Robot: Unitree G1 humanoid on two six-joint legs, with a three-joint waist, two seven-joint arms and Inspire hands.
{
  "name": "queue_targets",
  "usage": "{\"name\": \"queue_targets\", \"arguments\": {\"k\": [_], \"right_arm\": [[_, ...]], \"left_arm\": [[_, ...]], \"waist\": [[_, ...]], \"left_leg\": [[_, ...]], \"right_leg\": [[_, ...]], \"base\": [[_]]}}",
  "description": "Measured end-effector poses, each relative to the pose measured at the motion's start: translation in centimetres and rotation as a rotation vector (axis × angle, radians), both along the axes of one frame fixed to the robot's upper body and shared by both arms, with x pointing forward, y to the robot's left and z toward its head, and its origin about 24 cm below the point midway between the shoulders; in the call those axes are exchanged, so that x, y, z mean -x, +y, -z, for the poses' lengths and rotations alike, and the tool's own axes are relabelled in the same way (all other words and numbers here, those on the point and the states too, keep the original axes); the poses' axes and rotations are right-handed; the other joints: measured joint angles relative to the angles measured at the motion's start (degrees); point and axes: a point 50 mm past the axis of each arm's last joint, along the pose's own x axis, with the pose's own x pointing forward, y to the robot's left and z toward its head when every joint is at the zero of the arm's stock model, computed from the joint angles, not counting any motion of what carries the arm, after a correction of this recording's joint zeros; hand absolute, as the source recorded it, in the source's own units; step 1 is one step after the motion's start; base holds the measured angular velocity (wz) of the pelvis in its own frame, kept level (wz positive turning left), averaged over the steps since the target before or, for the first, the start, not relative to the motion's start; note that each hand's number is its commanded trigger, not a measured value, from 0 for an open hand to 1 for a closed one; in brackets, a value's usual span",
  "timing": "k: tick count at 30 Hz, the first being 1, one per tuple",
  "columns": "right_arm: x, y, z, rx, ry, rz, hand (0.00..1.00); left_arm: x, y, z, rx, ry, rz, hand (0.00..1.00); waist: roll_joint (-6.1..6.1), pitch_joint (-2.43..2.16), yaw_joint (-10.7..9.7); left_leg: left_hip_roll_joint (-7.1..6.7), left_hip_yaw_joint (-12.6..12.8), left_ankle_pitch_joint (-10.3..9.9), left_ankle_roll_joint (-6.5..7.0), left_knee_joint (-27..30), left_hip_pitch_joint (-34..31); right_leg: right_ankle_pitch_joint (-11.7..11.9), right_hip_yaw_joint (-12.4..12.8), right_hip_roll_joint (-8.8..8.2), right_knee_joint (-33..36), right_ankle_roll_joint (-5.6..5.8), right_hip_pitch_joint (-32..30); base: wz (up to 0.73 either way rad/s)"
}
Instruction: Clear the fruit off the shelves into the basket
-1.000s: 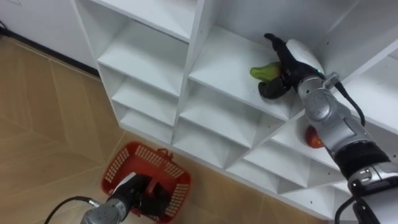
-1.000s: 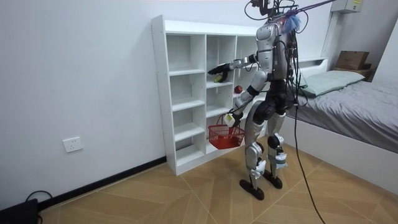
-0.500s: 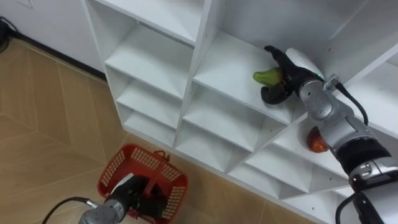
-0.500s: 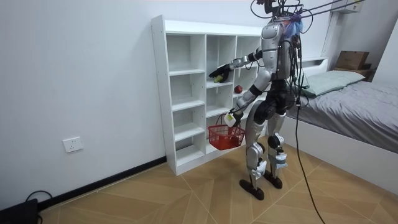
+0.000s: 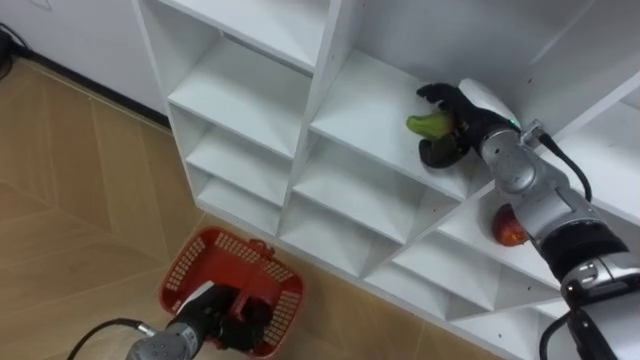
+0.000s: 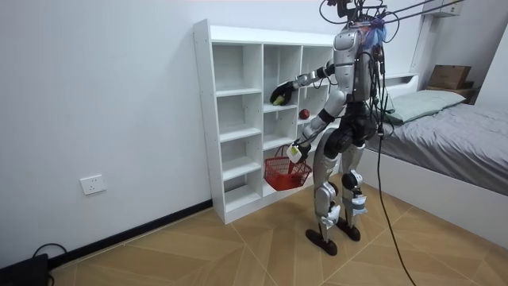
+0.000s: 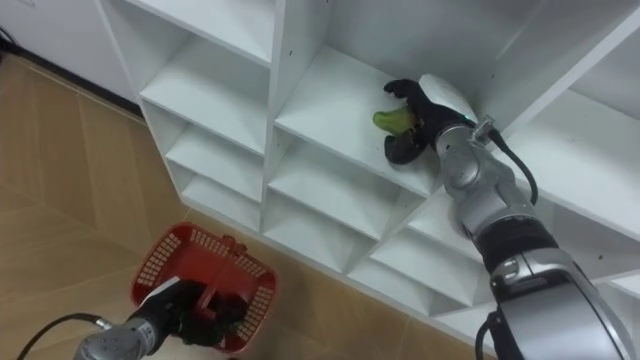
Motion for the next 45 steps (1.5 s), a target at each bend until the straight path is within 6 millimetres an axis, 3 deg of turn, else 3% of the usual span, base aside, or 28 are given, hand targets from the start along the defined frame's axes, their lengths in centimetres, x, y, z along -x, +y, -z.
{"name": "queue_targets", "arguments": {"k": [4, 8, 25, 34, 43, 45], "right_arm": [[-0.1, -0.1, -0.1, -0.012, -0.011, 0.014, 1.00], [-0.2, -0.1, -0.3, -0.013, -0.018, 0.017, 1.00], [-0.2, 0.1, -0.4, -0.065, -0.020, 0.025, 1.00], [-0.3, 0.2, -0.5, -0.059, -0.025, 0.012, 1.00], [-0.2, 1.4, -1.1, -0.078, -0.028, -0.060, 1.00], [0.0, 2.0, -1.5, -0.087, -0.038, -0.095, 1.00]], "left_arm": [[0.2, 0.2, 0.2, -0.008, 0.013, -0.004, 1.00], [0.2, 0.3, 0.2, -0.019, 0.014, 0.008, 1.00], [-0.2, 0.3, 0.0, -0.028, -0.001, 0.003, 1.00], [-0.7, -0.1, -0.2, -0.017, -0.013, 0.009, 1.00], [-0.7, -0.4, -0.2, -0.012, -0.015, 0.013, 1.00], [-0.6, -0.6, -0.1, -0.006, -0.012, 0.011, 1.00]], "waist": [[-0.11, 0.16, 0.0], [-0.43, 0.60, 0.0], [-0.34, 0.57, -0.1], [0.77, 0.04, -0.1], [1.51, -0.23, -1.7], [2.11, -0.55, -2.9]], "left_leg": [[-0.02, 0.0, 0.0, 0.00, -0.1, 0.0], [-0.03, 0.0, 0.0, 0.00, -0.3, 0.0], [-0.05, -0.1, 0.0, 0.00, -0.4, 0.0], [-0.05, 0.1, 0.0, 0.00, -0.4, -0.2], [-0.01, 0.5, 0.0, -0.01, -0.3, -0.3], [-0.02, 0.5, 0.0, -0.01, -0.3, -0.3]], "right_leg": [[0.0, 0.0, -0.01, -0.1, 0.00, 0.0], [0.0, 0.0, 0.01, -0.1, 0.00, -0.1], [0.0, 0.0, 0.06, -0.3, 0.00, -0.2], [0.1, 0.3, 0.16, -1.0, -0.20, 0.0], [0.2, 0.1, 0.15, -1.0, -0.22, -0.1], [0.2, 0.3, 0.11, -1.1, -0.22, -0.1]], "base": [[0.00], [0.00], [0.00], [0.00], [0.00], [0.00]]}}
